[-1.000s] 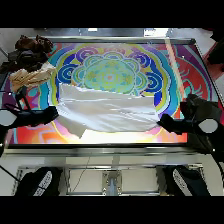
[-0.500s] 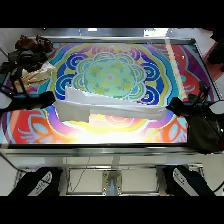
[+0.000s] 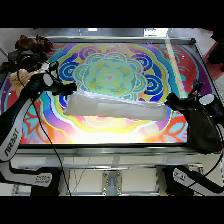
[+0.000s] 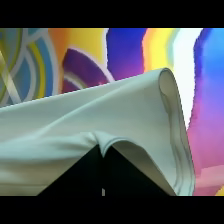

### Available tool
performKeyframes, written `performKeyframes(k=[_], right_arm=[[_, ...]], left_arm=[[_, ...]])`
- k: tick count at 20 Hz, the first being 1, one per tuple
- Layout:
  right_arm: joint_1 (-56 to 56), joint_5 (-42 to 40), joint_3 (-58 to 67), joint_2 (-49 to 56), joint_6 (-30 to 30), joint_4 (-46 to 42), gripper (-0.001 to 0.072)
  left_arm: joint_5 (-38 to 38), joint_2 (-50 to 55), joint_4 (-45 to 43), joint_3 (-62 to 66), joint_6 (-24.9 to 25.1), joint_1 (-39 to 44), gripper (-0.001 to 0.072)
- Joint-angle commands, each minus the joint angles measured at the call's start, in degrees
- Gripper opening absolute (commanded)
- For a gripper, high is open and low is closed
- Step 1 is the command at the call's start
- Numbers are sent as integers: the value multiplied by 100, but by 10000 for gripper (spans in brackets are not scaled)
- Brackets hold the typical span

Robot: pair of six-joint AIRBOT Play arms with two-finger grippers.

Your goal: Fold the shirts.

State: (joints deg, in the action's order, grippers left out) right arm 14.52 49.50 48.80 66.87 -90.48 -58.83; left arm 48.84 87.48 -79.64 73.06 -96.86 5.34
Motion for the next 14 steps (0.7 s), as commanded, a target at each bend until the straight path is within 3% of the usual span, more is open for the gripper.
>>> performKeyframes(k=[1,2,3,4,6,8,14], right_arm=[[2,-164,7,330,55,-313,190],[13,-162,9,330,55,-435,363],[26,-70,57,328,52,-605,427],[55,109,149,328,52,-820,427],[232,455,398,328,48,-1204,463],[535,518,459,352,98,-874,500],[929,979,437,1447,1456,732,565]], left_arm=[[-236,286,-404,129,-240,35,20],[-308,278,-321,142,-236,35,82],[-308,275,-264,245,-225,35,350],[-249,271,-269,435,-216,35,539],[-192,219,-267,861,-216,35,540],[-190,162,-264,1316,-216,37,540],[-63,155,216,1989,4,37,539]])
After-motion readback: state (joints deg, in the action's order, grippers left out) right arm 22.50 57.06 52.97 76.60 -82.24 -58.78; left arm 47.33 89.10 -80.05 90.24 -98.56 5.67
